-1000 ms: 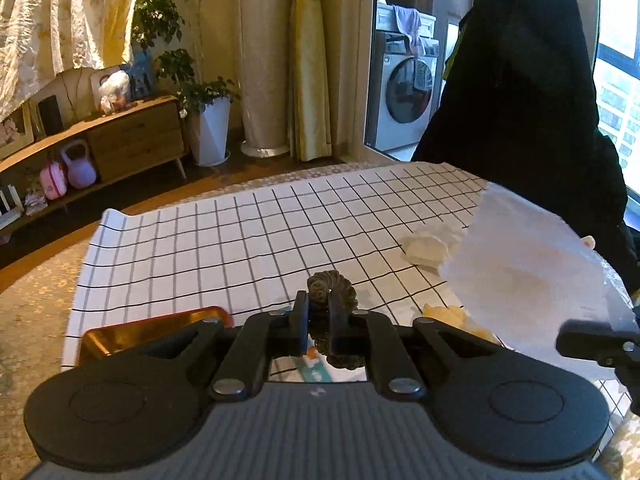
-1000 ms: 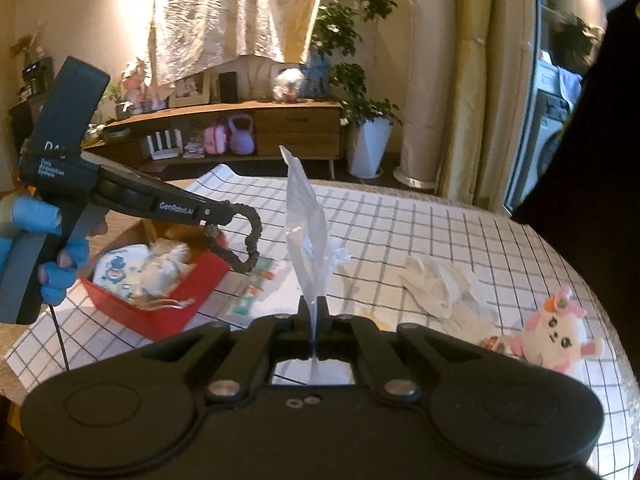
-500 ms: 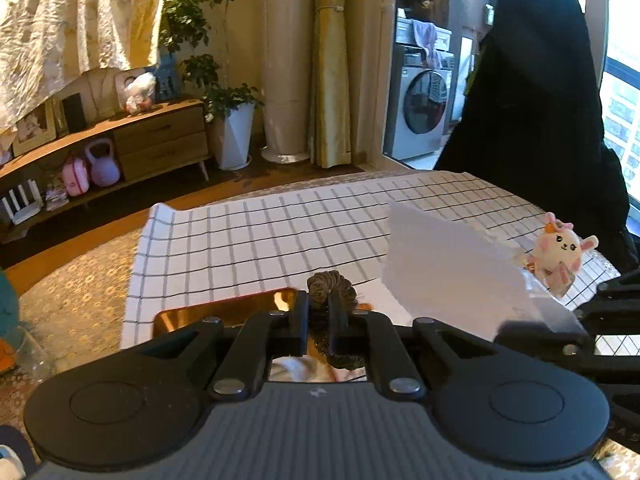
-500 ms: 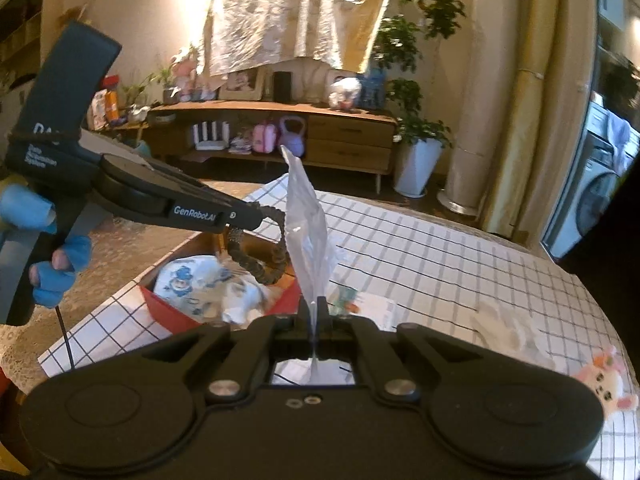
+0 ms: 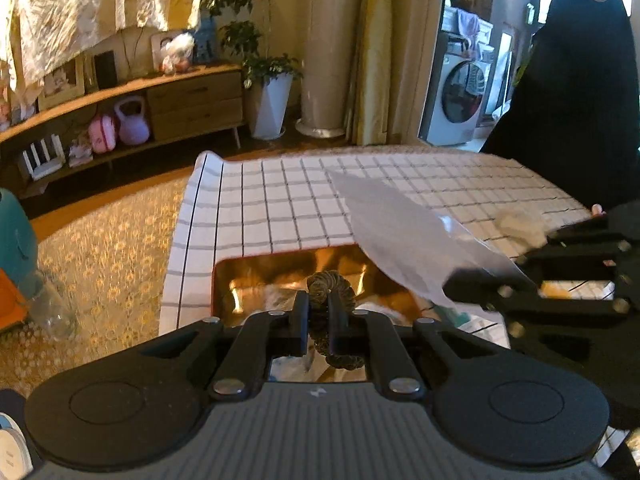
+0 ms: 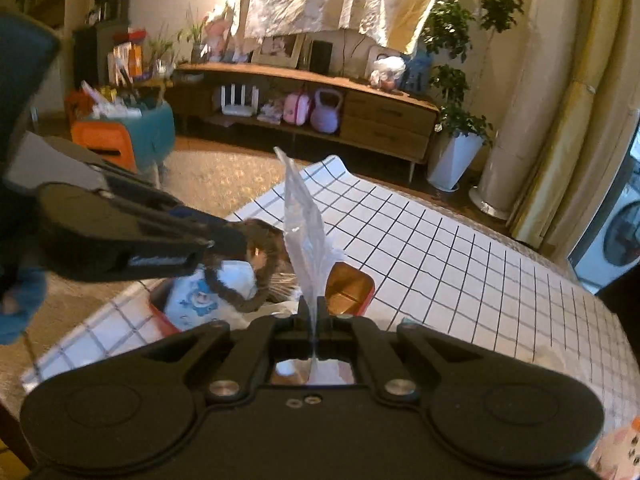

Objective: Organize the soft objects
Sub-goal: 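Carry the scrunchie to the tin with the left tool while the right tool carries the plastic bag, then lower both items into the tin and open both tools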

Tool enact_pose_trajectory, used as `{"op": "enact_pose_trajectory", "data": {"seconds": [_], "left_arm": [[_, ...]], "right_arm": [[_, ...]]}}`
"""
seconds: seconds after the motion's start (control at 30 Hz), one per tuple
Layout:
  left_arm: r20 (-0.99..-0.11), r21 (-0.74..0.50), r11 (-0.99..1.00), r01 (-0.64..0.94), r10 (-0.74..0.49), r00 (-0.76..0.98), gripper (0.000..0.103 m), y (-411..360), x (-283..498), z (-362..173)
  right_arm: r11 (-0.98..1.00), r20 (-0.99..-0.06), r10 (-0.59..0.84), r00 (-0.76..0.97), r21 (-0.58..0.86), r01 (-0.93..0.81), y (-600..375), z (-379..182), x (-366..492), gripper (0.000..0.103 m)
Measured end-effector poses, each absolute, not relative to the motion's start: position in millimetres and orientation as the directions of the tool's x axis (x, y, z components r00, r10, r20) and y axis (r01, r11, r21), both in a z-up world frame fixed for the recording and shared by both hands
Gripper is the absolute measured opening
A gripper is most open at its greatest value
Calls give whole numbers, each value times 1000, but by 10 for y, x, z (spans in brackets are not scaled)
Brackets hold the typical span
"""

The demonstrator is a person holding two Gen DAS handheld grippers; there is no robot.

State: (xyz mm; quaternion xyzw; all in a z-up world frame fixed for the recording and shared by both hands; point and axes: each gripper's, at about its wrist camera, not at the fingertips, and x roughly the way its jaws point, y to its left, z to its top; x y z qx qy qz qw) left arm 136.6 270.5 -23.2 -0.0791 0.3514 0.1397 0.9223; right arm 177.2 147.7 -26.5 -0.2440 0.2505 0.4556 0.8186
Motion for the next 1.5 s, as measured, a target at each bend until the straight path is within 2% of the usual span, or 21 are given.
{"op": "enact_pose_trajectory", "data": {"seconds": [0.2, 0.37, 0.63, 0.83, 1.13, 1.23, 1.33, 1.37, 1.47, 1.5], "left_arm": [[-699, -61, 937, -343, 205, 685, 9, 2877, 1407, -479], [-711, -61, 933, -354, 208, 671, 9, 2975, 1419, -597], [-744, -39, 933, -359, 212, 633, 9, 3069, 1456, -795], [-755, -23, 930, -366, 224, 616, 9, 3074, 1455, -858], [-759, -12, 933, -361, 226, 610, 10, 3058, 1450, -912], [-762, -17, 934, -356, 219, 610, 15, 3053, 1459, -926], [-761, -21, 935, -353, 214, 613, 24, 3042, 1453, -929], [-758, -22, 936, -352, 214, 616, 30, 3028, 1448, -924], [-747, -32, 937, -348, 209, 631, 59, 3008, 1423, -898], [-743, -40, 937, -348, 205, 638, 63, 3003, 1413, -882]], "right_arm": [[452, -672, 559, 486, -245, -858, 1815, -588, 1908, 0], [438, -718, 537, 444, -212, -874, 1949, -808, 2005, 2], [423, -733, 543, 409, -182, -888, 2012, -969, 1984, 9], [407, -737, 557, 384, -161, -899, 2030, -1010, 1962, 17], [369, -729, 595, 338, -126, -921, 1989, -1007, 1901, 40], [360, -720, 613, 326, -112, -926, 1949, -990, 1889, 49], [357, -708, 628, 322, -106, -928, 1906, -974, 1881, 57], [359, -704, 631, 326, -108, -927, 1893, -967, 1878, 60], [357, -691, 649, 319, -94, -929, 1837, -938, 1886, 63], [358, -687, 654, 318, -90, -929, 1821, -928, 1880, 63]]}}
